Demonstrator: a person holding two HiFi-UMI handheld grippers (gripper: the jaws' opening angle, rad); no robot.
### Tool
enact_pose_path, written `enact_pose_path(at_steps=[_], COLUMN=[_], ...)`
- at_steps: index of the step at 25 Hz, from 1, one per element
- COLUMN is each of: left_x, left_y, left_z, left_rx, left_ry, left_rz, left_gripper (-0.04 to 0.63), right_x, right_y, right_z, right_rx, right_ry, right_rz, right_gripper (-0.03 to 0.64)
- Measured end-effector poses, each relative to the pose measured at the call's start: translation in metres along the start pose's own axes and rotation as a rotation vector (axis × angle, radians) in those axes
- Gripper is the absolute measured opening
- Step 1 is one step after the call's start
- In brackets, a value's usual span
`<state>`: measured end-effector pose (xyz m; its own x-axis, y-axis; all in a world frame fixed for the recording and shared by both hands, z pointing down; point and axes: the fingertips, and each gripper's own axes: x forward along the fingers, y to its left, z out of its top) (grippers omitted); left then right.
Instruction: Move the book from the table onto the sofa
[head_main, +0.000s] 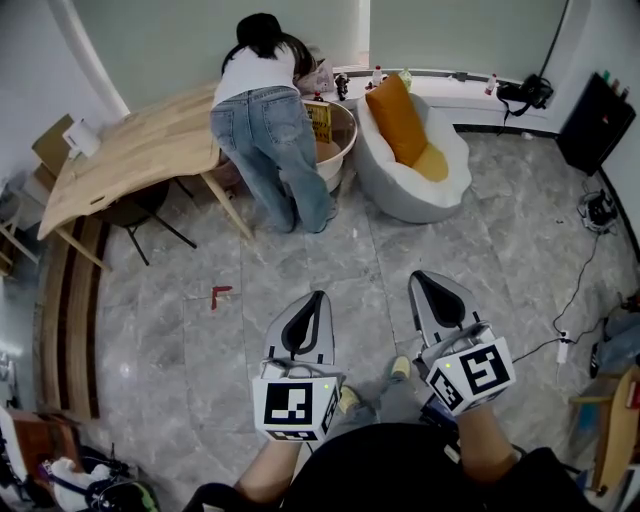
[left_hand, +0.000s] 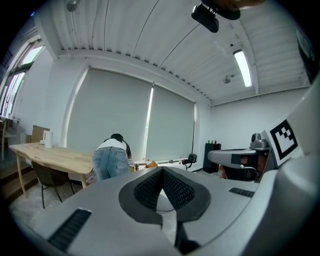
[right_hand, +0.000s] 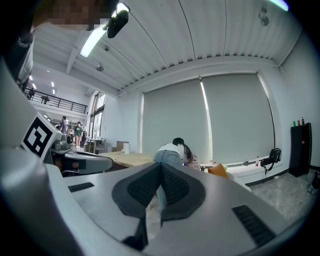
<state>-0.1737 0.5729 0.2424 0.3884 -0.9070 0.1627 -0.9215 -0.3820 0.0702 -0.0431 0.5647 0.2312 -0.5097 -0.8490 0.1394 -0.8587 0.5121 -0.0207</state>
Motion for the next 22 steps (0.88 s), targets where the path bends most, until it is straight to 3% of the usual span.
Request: enact_pose_path(at_steps=[10, 22], left_x=[0.007, 0.036], left_y=[-0.003, -0.026], left_z=[0.004, 0.008], left_rx=[0.017, 0.032], left_ry=[-0.009, -0.031], left_rz=[-0.015, -0.055], left_gripper=[0.008, 0.008], right_x=[0.002, 0.01], right_y=[-0.004, -0.04], right_z=[0.003, 0.0], right_rx=[-0.005, -0.005], right_ry=[-0.015, -0.018], right_rz=[-0.008, -0.009], right_gripper=[0.006, 0.008])
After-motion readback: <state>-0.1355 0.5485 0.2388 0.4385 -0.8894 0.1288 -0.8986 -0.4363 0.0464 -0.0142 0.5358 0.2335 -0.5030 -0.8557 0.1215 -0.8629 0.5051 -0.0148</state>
